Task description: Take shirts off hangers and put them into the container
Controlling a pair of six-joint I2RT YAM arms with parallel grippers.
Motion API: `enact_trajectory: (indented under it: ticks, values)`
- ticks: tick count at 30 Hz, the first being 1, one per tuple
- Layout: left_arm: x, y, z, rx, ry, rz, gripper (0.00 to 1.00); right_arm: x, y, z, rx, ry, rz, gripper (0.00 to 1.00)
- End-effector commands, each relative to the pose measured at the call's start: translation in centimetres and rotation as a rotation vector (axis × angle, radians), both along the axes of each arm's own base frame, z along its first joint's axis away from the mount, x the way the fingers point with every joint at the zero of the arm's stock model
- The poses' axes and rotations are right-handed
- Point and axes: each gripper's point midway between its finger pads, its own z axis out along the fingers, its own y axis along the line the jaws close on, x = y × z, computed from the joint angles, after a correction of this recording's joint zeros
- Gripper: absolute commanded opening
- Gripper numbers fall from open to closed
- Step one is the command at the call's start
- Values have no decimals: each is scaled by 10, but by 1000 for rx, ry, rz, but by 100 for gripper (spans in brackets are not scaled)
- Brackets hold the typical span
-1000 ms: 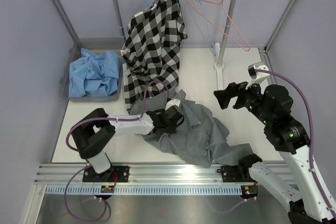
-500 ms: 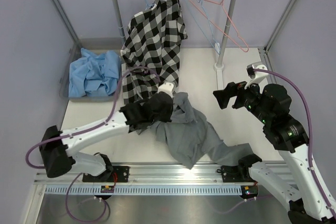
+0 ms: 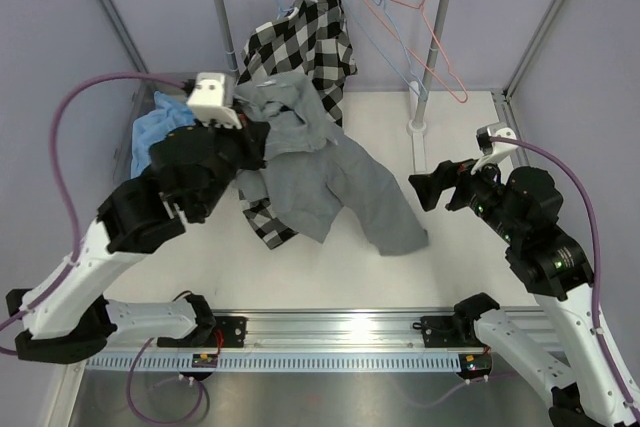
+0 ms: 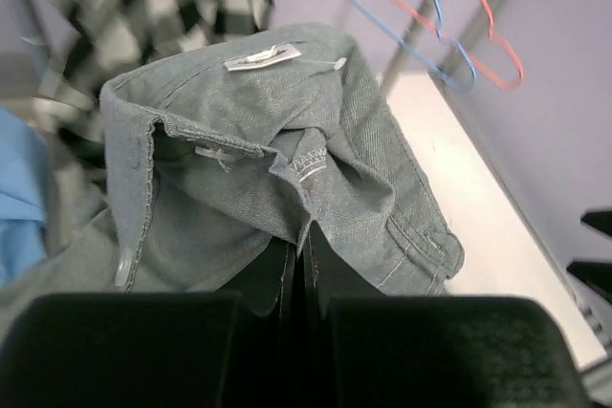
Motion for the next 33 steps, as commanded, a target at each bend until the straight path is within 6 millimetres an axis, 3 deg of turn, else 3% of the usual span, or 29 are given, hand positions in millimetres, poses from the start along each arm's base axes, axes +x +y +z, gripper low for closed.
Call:
enact_trajectory:
  ticks: [1,5,10,17,21,25,33]
  values:
    - [-9,67,57,-63,-125,171,0,-1,4,12,21,-44,27,100]
    - [-17,115,82,-60,-182,319,0,-1,9,10,25,-37,48,99]
    - [-24,175,86,61,-192,574,0,0,12,8,29,-28,61,99]
    - [-54,244,95,138,-174,800,0,-1,16,6,36,-23,84,99]
    - [-66,267,104,116,-210,850,0,-1,20,5,43,-14,104,99]
    - [-62,261,115,141,-231,841,0,-1,23,3,45,-5,119,100]
    - [-30,213,126,241,-297,764,0,-5,25,4,55,-11,133,99]
